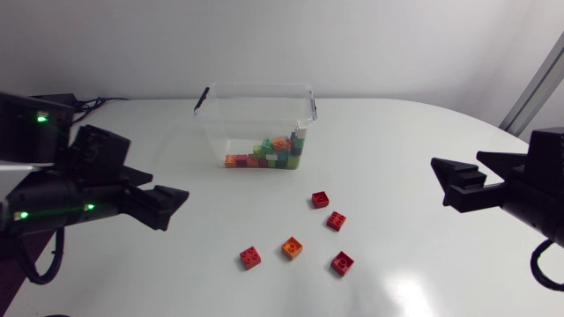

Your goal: Place the duplo bricks in the container

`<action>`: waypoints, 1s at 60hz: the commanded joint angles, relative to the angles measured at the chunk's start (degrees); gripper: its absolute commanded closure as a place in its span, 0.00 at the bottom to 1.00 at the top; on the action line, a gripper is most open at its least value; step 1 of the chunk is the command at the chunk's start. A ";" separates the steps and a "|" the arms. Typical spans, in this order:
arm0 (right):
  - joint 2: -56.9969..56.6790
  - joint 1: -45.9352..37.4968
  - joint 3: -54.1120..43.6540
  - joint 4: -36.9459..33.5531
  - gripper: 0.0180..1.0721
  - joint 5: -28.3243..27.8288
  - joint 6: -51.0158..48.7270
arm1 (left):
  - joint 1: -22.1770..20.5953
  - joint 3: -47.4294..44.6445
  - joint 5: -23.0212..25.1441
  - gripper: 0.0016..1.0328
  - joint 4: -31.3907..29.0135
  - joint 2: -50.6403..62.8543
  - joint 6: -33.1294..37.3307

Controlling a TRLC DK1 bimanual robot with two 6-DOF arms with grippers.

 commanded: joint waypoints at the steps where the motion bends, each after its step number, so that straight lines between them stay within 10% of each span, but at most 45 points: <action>1: 3.30 1.21 3.16 -3.41 0.05 0.36 1.37 | -2.11 3.80 -0.73 0.07 -2.42 5.96 5.20; 33: 20.09 10.35 15.81 -24.42 0.05 0.44 -12.35 | -12.39 11.80 -0.12 0.07 -6.72 31.18 18.91; 60: 25.71 17.03 12.38 -19.93 0.08 -0.44 -13.22 | -17.40 17.69 -0.03 0.12 -8.48 44.54 15.49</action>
